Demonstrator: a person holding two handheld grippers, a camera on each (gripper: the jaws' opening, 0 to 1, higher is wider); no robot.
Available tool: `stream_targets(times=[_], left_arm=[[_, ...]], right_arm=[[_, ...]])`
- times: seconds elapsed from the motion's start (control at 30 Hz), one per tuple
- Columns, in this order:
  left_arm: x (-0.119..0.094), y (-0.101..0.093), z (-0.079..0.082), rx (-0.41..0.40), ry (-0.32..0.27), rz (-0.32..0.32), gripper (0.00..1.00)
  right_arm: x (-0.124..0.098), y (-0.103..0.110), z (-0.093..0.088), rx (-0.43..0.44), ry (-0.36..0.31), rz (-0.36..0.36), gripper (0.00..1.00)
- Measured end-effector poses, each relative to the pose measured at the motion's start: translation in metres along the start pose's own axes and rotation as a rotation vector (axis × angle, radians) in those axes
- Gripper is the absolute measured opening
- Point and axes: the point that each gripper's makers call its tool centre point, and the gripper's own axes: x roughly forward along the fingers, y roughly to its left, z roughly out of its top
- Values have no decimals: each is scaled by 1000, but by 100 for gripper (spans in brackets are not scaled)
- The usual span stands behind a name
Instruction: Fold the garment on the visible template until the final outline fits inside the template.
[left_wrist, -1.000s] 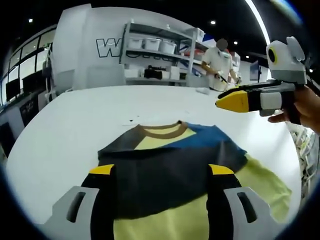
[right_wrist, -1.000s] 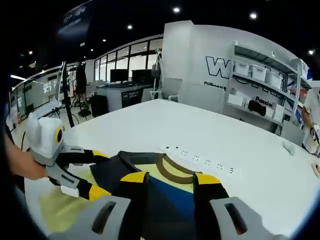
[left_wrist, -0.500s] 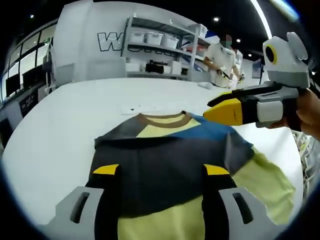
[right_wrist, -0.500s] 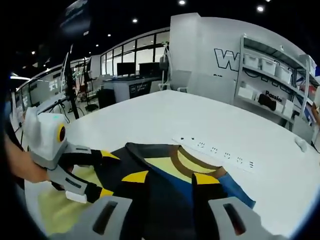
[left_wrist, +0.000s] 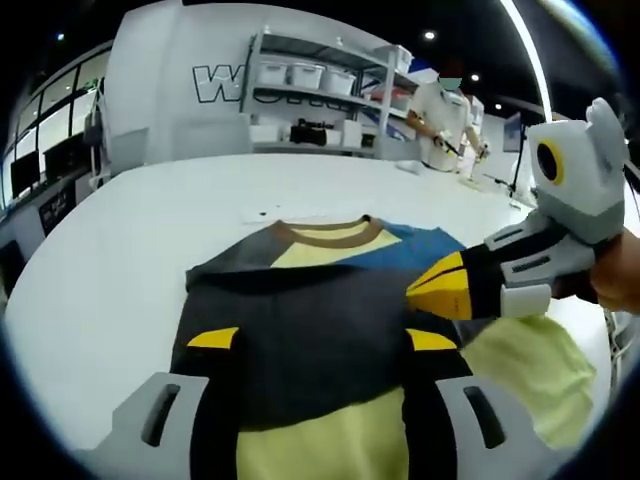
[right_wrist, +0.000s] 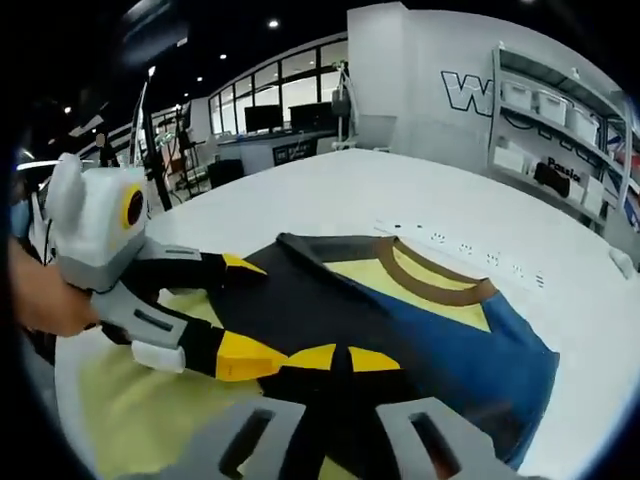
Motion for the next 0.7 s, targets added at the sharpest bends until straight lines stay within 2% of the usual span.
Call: stream_targets(times=[0.13,0.17,0.33,0.53,0.7], left_arm=[[-1,1,1,-9,0,-1,56],[-1,1,1,-8,0,-1,56],[-3,8,10,-2,-13,3,55],[1,27,34,11,-42,24,54],[10,56,57,20,-55,63,50]], right_arm=[[3,-1,-13,6,27,-5,0],[2,-1,-10,6,9,-6,0],[2,-1,-11,6,5,-12,0],[1,0,-11,12,-10,-15,0],[1,0,-11,15,-21,-15,0]])
